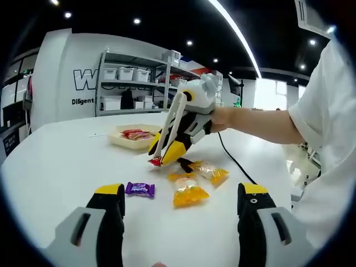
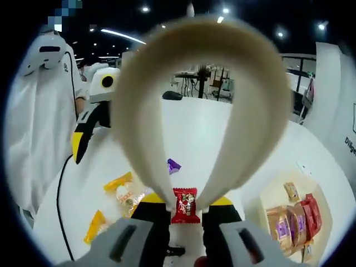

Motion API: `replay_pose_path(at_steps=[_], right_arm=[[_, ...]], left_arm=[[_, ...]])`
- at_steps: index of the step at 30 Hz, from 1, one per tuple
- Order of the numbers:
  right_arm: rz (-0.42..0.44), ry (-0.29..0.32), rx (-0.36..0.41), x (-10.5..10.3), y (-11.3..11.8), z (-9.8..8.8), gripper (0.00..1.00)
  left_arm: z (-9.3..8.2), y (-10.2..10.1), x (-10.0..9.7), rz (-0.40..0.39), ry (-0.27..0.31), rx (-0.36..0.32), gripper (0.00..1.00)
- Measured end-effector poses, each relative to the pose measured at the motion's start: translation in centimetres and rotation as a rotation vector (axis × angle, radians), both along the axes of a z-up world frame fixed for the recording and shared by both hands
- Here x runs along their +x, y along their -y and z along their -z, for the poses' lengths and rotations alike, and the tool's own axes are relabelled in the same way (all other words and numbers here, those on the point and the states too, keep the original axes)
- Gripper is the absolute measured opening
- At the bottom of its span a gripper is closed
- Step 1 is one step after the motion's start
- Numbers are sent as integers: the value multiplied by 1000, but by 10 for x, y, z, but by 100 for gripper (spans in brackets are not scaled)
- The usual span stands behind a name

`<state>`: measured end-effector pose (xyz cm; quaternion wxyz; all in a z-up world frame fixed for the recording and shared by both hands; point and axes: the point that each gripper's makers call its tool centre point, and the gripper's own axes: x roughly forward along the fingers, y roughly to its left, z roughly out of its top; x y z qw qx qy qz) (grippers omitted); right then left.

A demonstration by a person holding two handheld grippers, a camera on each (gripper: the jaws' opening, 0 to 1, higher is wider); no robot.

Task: Place the target food into the container with the food tongs after gripping and lifting it, then release it inside without dropping or visibly crushing the food.

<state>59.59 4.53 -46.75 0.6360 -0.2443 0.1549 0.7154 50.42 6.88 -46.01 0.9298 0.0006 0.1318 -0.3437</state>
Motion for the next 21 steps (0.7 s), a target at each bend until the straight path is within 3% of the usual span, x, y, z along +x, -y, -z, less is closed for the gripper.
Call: replay_pose_path(at_steps=[13, 21], right_arm=[[43, 26, 31, 19, -1, -42, 16], [74, 42, 38, 45, -5, -53, 15]], left_arm=[[-3, 0, 0, 0, 9, -5, 82], [-5, -3, 0, -5, 14, -7, 83]])
